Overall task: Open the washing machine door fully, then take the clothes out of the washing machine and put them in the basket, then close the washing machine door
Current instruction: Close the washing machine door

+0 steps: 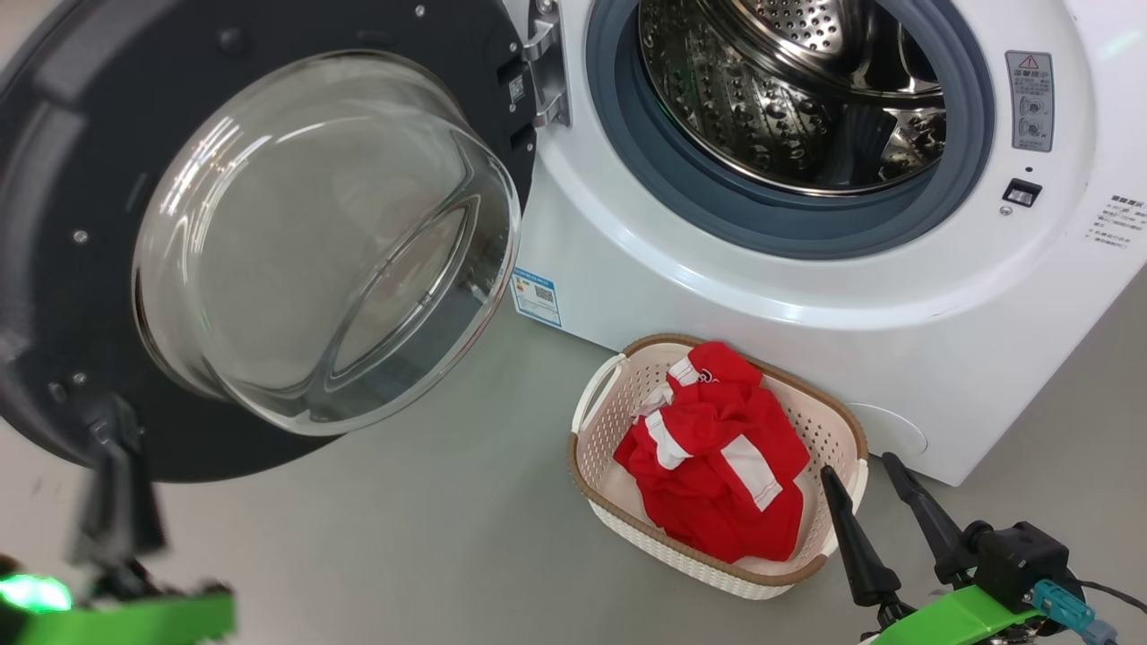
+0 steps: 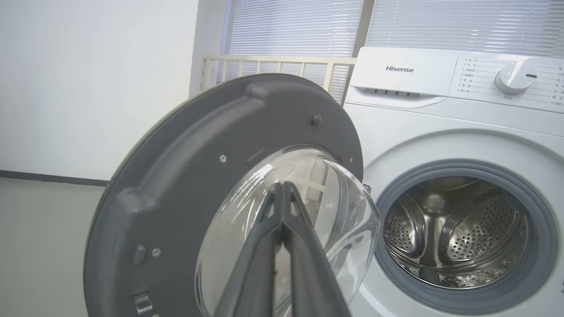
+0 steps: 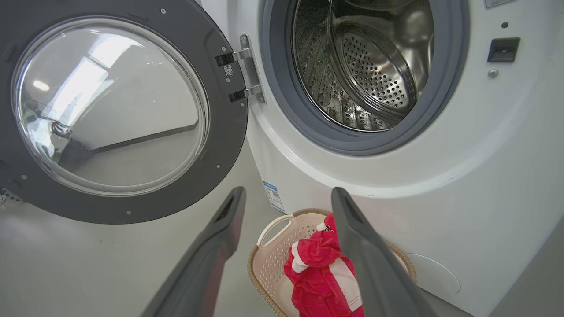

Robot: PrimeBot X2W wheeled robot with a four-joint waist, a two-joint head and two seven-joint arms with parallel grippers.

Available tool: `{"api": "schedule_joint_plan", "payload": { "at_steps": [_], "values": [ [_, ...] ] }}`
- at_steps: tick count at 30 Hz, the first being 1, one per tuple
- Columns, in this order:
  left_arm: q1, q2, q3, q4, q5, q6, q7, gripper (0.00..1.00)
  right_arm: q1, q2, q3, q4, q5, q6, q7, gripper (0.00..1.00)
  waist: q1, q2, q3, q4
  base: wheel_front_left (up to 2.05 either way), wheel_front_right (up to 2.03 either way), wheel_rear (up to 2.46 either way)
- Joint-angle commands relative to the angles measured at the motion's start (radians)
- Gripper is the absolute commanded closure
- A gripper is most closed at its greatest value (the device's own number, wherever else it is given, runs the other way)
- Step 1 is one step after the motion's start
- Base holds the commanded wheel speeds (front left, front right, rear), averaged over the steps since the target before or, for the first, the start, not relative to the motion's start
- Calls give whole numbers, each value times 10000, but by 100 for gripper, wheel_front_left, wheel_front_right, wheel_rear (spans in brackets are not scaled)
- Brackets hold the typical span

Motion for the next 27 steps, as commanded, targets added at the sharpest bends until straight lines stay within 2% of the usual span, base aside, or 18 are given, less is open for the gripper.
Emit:
{"api": "schedule_joint_plan", "payload": {
  "at_steps": [1, 5, 9, 13, 14, 15, 16, 18, 23, 27],
  "values": [
    [-858, 119, 783, -644, 326, -146, -49, 100, -264, -97, 196, -288, -37, 75, -65, 0, 0, -1, 42, 3, 0, 0, 0],
    [-2062, 629, 1484, -951, 407, -237, -49, 100, -239, -103, 74, -328, -75, 75, -65, 0, 0, -1, 108, 2, 0, 0, 0],
    [-3298, 1551, 1710, -712, -166, -246, -49, 100, -188, -130, -33, -373, -112, 75, -65, 0, 0, -1, 169, -11, 0, 0, 0],
    [-4170, 2068, 1968, -105, -949, -248, -49, 100, -149, -141, -136, -413, -139, 75, -65, 0, 0, -1, 188, -26, 0, 0, 0],
    [-4420, 2312, 1995, 170, -1145, -248, -49, 100, -135, -141, -178, -434, -151, 75, -65, 0, 0, -1, 203, -33, 0, 0, 0],
    [-4918, 2811, 2040, 773, -1484, -249, -49, 100, -105, -145, -241, -476, -174, 75, -65, 0, 0, -1, 232, -47, 0, 0, 0],
    [-4918, 2811, 2040, 773, -1484, -249, -49, 100, -105, -145, -241, -476, -174, 75, -65, 0, 0, -1, 232, -47, 0, 0, 0],
    [-5403, 3236, 2104, 1505, -1920, -249, -49, 100, -70, -153, -300, -518, -195, 75, -65, 0, 0, -1, 265, -58, 0, 0, 0],
    [-6560, 4160, 2177, 3845, -3642, -250, -34, 100, 11, -167, -455, -597, -240, 75, -65, 0, 0, -1, 345, -63, 0, 0, 0],
    [-7376, 4819, 2087, 5825, -4996, -250, 652, 100, 48, -154, -520, -641, -277, 75, -65, 0, 0, -1, 400, -71, 0, 0, 0]
  ]
}}
